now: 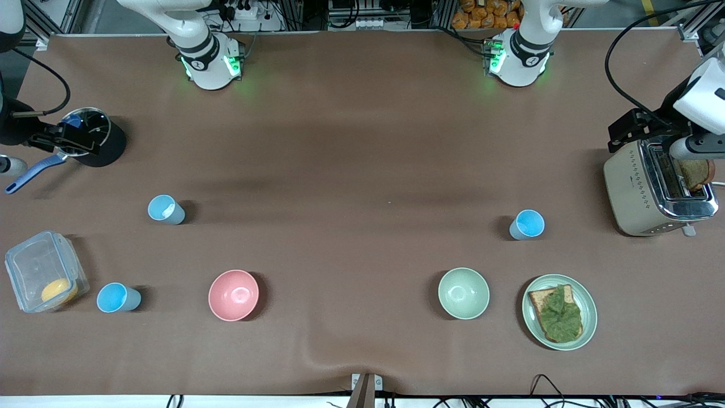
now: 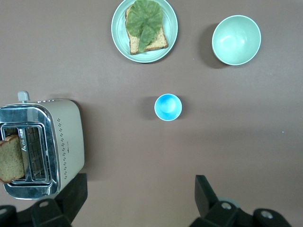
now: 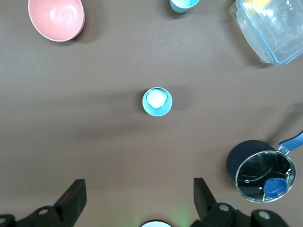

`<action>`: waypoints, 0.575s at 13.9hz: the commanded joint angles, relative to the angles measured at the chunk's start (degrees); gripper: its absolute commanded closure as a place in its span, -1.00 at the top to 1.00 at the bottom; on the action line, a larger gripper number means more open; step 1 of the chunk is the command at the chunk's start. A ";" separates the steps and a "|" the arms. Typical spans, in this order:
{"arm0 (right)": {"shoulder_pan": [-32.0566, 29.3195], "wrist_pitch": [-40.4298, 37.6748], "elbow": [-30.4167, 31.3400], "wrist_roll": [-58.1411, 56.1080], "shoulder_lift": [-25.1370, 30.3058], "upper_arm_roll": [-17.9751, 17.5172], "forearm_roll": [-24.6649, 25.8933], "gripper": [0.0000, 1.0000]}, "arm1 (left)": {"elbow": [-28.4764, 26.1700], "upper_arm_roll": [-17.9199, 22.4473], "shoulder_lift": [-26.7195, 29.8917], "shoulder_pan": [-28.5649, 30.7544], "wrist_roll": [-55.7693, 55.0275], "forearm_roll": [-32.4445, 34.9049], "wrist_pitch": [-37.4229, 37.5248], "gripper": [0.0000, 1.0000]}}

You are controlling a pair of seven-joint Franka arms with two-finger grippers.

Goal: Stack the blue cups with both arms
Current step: 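Reach the left gripper to the toaster-side blue cup while the right gripper reaches another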

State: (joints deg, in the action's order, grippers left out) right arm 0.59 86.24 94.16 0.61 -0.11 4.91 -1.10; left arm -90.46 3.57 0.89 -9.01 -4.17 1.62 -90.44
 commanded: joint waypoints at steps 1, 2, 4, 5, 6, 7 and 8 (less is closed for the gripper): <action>-0.85 -0.81 -0.99 0.01 -0.41 -0.42 -0.13 1.00 | 1.52 0.04 -0.54 0.22 1.62 -1.09 1.23 1.00; -0.85 -0.81 -0.99 0.01 -0.41 -0.42 -0.13 1.00 | 1.52 0.04 -0.54 0.04 1.62 -0.57 1.23 1.00; -0.85 -0.81 -0.99 0.01 -0.41 -0.42 -0.13 1.00 | 1.60 0.04 -0.98 0.13 1.79 -0.39 1.15 1.00; -0.85 -0.81 -0.99 0.01 -0.41 -0.42 -0.13 1.00 | 1.60 0.04 -1.85 0.22 1.71 -0.30 1.06 1.00; -0.85 -0.81 -0.99 0.01 -0.41 -0.42 -0.13 1.00 | 1.43 0.04 -2.21 -0.04 1.71 -0.30 0.62 1.00; -0.85 -0.81 -0.99 0.01 -0.41 -0.42 -0.13 1.00 | 1.08 -0.05 -3.60 -0.13 1.62 -0.39 -0.25 1.00; -0.85 -0.81 -0.99 0.01 -0.41 -0.42 -0.13 1.00 | 0.47 -0.14 -4.31 -0.05 1.44 -0.39 -1.48 1.00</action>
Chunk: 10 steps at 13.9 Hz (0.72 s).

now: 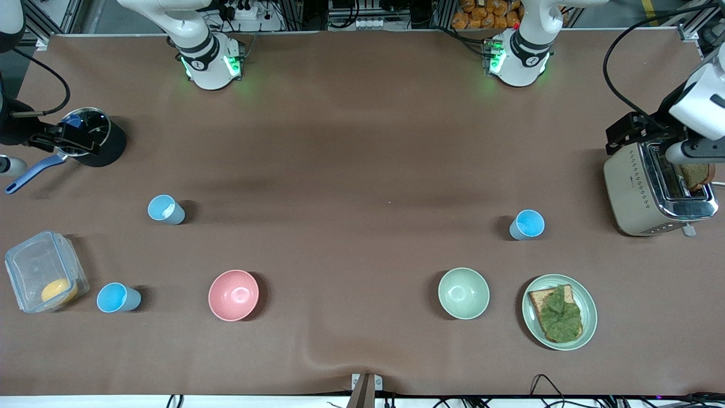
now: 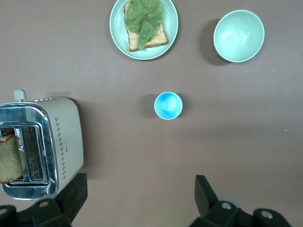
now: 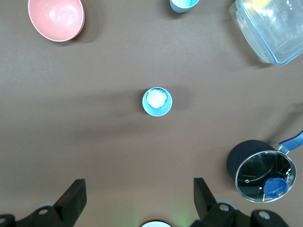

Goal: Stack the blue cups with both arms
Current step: 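Reach the left gripper to the toaster-side blue cup while the right gripper reaches another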

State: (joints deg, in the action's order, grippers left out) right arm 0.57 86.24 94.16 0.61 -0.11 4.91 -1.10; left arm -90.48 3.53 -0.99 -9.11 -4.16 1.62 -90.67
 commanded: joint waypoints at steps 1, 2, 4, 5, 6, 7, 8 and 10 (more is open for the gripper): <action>-0.83 -0.90 -0.99 0.01 -0.50 -0.43 -0.13 1.00 | -0.83 -0.10 -3.39 0.31 1.61 -0.39 -3.00 1.00; -0.83 -0.90 -0.99 0.01 -0.67 -0.43 -0.13 1.00 | -2.58 -0.10 -3.84 0.40 1.70 -0.39 -5.02 1.00; -0.83 -0.90 -1.08 -1.56 -1.81 -0.34 -0.13 1.00 | -7.49 -0.10 -4.55 0.32 1.70 -0.39 -11.07 1.00; -0.83 -0.90 -0.99 -5.06 -2.86 -0.34 -0.13 1.00 | -10.65 -0.10 -4.72 0.32 1.70 -0.39 -15.37 1.00; -0.92 -0.98 -1.34 -8.92 -5.05 -0.34 0.05 1.00 | -13.73 -0.10 -4.90 0.32 1.62 -0.39 -19.50 1.00; -1.18 -1.51 -1.17 -10.26 -6.46 -0.34 0.14 1.00 | -16.37 -0.10 -5.16 0.40 1.70 -0.39 -23.90 1.00; -2.22 -1.77 -0.91 -10.10 -7.17 -0.34 0.05 1.00 | -18.75 -0.10 -5.86 0.67 1.62 -0.39 -27.51 1.00; -2.50 -1.25 -0.29 -9.32 -10.06 -0.34 0.31 1.00 | -21.48 -0.10 -7.70 0.67 1.53 -0.48 -31.13 1.00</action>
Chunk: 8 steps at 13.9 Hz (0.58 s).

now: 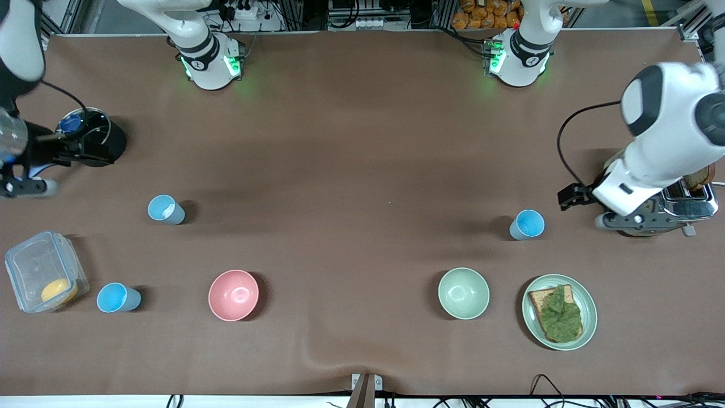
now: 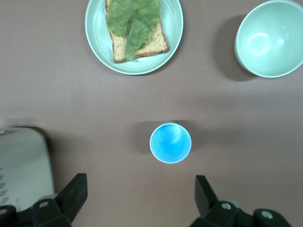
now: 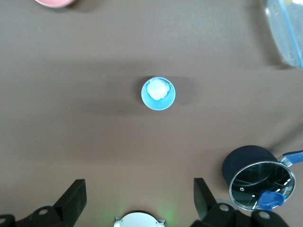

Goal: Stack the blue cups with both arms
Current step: 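Reach the left gripper to the toaster-side blue cup while the right gripper reaches another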

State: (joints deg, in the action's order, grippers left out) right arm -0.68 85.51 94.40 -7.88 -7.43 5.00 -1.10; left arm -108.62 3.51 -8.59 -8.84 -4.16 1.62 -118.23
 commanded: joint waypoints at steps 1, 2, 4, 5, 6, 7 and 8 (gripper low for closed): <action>-1.17 0.35 0.25 0.92 -4.15 -0.43 0.31 1.00 | -3.27 -0.08 -1.67 0.40 1.00 -0.57 -4.11 1.00; -0.47 1.92 1.48 3.12 -5.12 -0.43 0.40 1.00 | -3.27 -0.08 -3.43 0.48 0.91 -1.18 -4.99 1.00; 0.94 7.00 4.82 6.90 -6.96 -0.52 0.31 1.00 | -3.18 -0.25 -5.98 1.88 0.73 -2.23 -7.27 1.00; 1.29 10.60 6.75 7.70 -8.28 -0.52 0.31 1.00 | -3.18 -0.25 -6.95 2.07 0.82 -3.89 -7.63 1.00; 1.64 14.20 8.85 7.80 -9.25 -0.52 0.31 1.00 | -3.18 -0.25 -8.18 2.07 0.91 -5.39 -7.72 1.00; 2.26 17.55 10.96 7.88 -9.61 -0.52 0.31 1.00 | -3.09 -0.34 -9.24 1.98 0.91 -6.01 -8.07 1.00; 2.35 20.97 13.60 7.97 -9.62 -0.52 0.31 1.00 | -3.27 -0.34 -9.94 2.07 1.00 -6.10 -8.68 1.00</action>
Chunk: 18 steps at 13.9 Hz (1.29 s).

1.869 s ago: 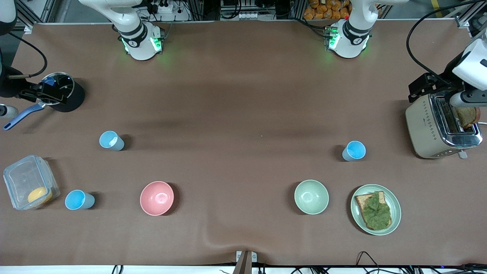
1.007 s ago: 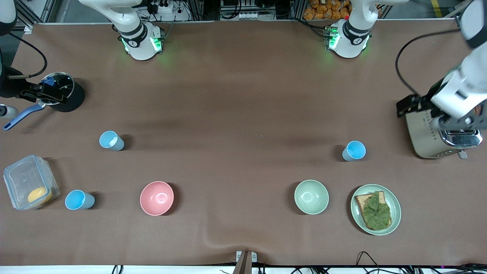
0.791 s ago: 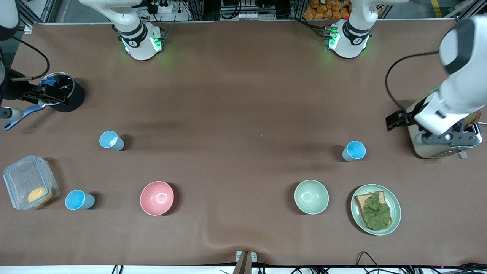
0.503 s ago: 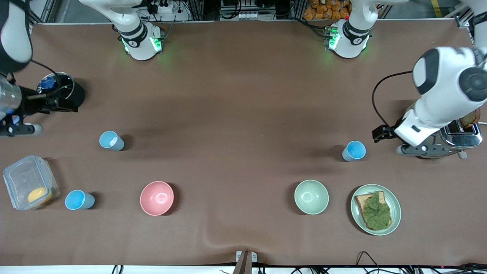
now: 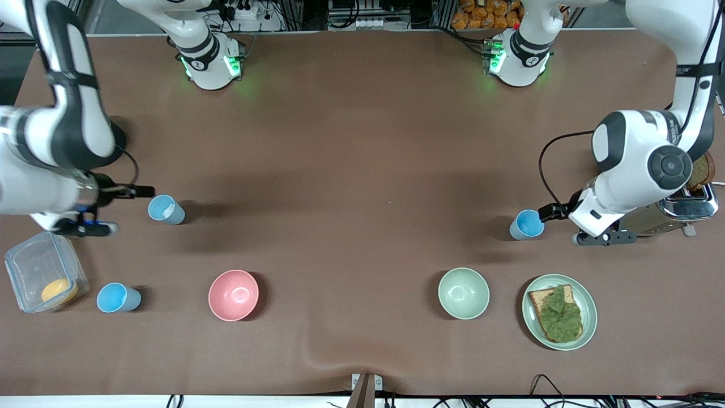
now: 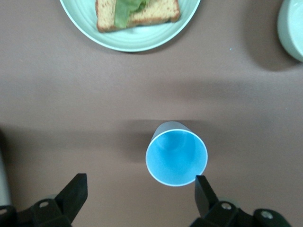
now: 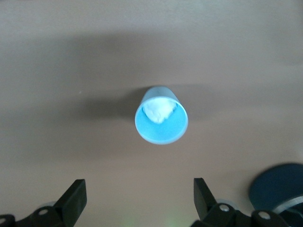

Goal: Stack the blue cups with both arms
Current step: 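Grasp and lift the blue cups with the left and right grippers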

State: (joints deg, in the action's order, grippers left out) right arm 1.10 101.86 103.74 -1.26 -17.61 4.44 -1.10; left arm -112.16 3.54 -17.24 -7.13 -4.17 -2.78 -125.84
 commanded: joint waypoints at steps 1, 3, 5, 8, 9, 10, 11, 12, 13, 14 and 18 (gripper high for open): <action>0.57 8.49 7.50 1.53 0.74 0.04 0.23 1.00 | 0.18 -0.37 -1.82 0.27 1.00 -1.70 -1.25 1.00; 0.66 14.39 11.74 1.53 0.91 -0.05 -0.04 1.00 | 0.18 -0.46 -3.40 0.27 1.09 -1.70 -1.33 1.00; 1.62 17.39 13.76 1.53 0.39 -0.05 -0.04 1.00 | 0.10 -0.46 -5.16 0.01 1.18 -1.70 -3.26 1.00; 1.89 19.15 14.30 1.97 -2.06 -0.05 -0.04 1.00 | -0.08 -0.55 -7.27 -0.17 1.18 -1.70 -4.94 0.91; 1.89 19.42 14.30 1.97 -2.68 -0.05 -0.04 1.00 | -0.43 -0.55 -7.54 -0.26 1.18 -1.70 -5.11 0.82; 1.98 19.43 14.30 1.97 -2.78 -0.05 -0.04 1.00 | -0.78 -0.55 -7.80 -0.26 1.18 -1.70 -5.55 0.59; 1.98 19.51 14.21 1.97 -2.95 -0.05 -0.04 1.00 | -1.04 -0.90 -7.89 -0.26 1.18 -1.70 -5.90 0.24; 1.89 19.69 14.12 1.97 -3.21 -0.05 -0.04 0.99 | -1.13 -1.07 -7.98 -0.26 1.18 -1.70 -5.99 -0.13; 1.89 19.78 14.21 1.97 -3.48 -0.05 -0.04 0.66 | -1.05 -1.08 -8.07 -0.34 1.18 -1.70 -6.08 -0.64; 1.89 19.78 14.12 1.97 -3.57 -0.05 -0.04 0.23 | -0.87 -1.08 -8.24 -0.87 0.66 -1.70 -6.08 -1.00; 1.54 19.69 13.69 1.36 -4.45 -0.05 -0.04 -1.00 | 0.70 -1.60 -7.55 -2.36 1.09 -1.61 -5.91 -1.00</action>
State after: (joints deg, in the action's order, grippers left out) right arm 2.90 121.32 117.90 -0.24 -21.50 4.40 -1.12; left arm -112.34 1.89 -25.75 -9.19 -4.17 -3.30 -131.52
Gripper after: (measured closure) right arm 0.471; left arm 0.789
